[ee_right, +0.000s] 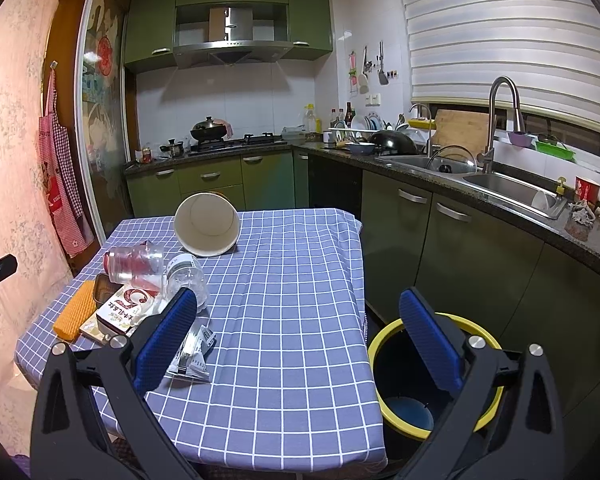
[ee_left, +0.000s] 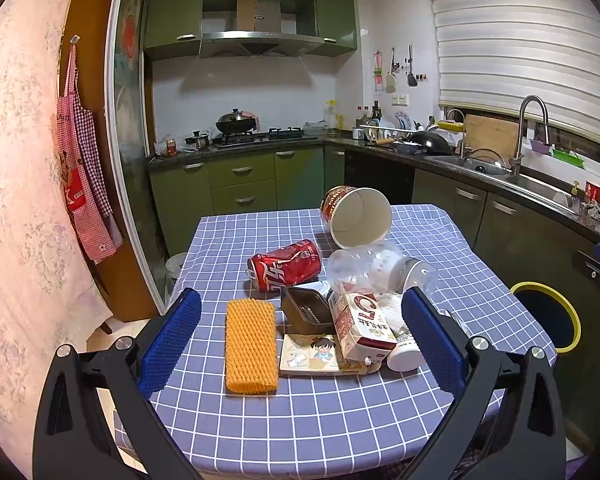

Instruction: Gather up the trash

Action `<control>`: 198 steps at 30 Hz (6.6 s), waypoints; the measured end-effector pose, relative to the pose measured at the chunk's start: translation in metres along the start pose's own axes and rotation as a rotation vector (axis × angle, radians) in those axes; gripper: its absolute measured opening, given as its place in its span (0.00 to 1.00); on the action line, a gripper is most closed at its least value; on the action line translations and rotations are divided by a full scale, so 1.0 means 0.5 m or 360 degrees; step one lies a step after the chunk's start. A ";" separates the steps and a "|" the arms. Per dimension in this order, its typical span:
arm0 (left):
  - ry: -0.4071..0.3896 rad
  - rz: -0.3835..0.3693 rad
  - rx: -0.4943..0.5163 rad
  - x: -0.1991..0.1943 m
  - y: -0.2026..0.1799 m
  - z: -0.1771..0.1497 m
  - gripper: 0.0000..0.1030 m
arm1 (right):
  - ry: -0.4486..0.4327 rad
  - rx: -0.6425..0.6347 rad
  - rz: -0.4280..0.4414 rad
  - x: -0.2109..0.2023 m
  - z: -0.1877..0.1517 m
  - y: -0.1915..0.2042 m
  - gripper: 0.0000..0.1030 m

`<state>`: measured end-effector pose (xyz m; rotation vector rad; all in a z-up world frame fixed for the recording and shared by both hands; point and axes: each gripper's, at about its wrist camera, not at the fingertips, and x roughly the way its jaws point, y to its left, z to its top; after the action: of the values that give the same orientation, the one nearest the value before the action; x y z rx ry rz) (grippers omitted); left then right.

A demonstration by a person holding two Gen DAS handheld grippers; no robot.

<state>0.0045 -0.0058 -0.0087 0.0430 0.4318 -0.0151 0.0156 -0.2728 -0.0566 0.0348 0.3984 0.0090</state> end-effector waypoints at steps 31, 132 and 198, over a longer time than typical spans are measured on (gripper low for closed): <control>0.0013 -0.0008 0.0002 0.000 0.000 0.000 0.96 | 0.0008 0.0004 0.0004 0.004 -0.001 0.002 0.94; -0.0007 -0.0156 0.0073 0.251 0.034 0.104 0.96 | 0.0762 0.0142 0.0485 0.670 0.299 0.024 0.03; 0.0245 -0.0605 0.0473 0.332 -0.109 0.069 0.96 | 0.1035 0.0548 0.0357 0.246 -0.084 -0.340 0.46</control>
<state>0.1684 -0.0625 -0.0488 0.2556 0.5843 -0.4531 0.1131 -0.4394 -0.1491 0.4243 1.0416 0.1766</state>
